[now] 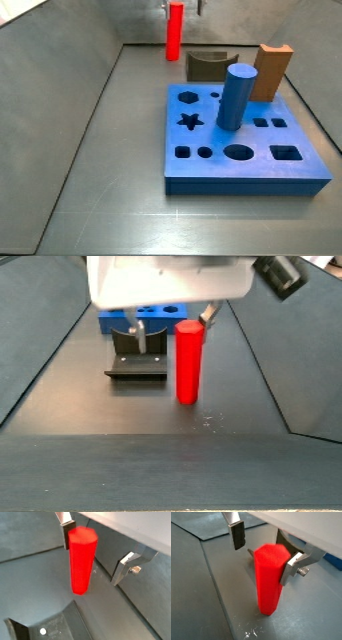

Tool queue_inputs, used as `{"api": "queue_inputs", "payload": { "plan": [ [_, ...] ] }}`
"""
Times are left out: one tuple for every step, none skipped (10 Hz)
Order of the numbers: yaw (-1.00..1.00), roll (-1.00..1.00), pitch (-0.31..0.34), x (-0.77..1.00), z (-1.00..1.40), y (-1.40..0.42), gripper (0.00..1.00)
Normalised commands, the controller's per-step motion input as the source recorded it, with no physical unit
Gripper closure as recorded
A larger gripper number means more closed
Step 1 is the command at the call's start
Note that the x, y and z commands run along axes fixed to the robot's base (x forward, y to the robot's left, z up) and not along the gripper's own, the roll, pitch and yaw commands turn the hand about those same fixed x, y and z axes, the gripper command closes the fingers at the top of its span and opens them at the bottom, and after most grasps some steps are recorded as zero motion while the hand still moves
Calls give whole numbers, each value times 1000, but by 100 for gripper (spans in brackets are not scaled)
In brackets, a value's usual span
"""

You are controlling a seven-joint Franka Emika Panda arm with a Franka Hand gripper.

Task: Pick up the hexagon object. Move up. Move to above the board. Insert the hexagon object.
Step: Pick up the hexagon object.

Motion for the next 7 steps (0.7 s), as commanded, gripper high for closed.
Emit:
{"api": "queue_inputs", "payload": {
  "plan": [
    [0,-66,0,26,-123,26,0],
    [0,-99,-36,0,-43,60,0],
    [37,36,-54,-83,0,-20,0],
    [0,0,0,0,0,0,100],
    [0,0,0,0,0,0,100],
    [0,0,0,0,0,0,100],
    [0,0,0,0,0,0,100]
  ]
}}
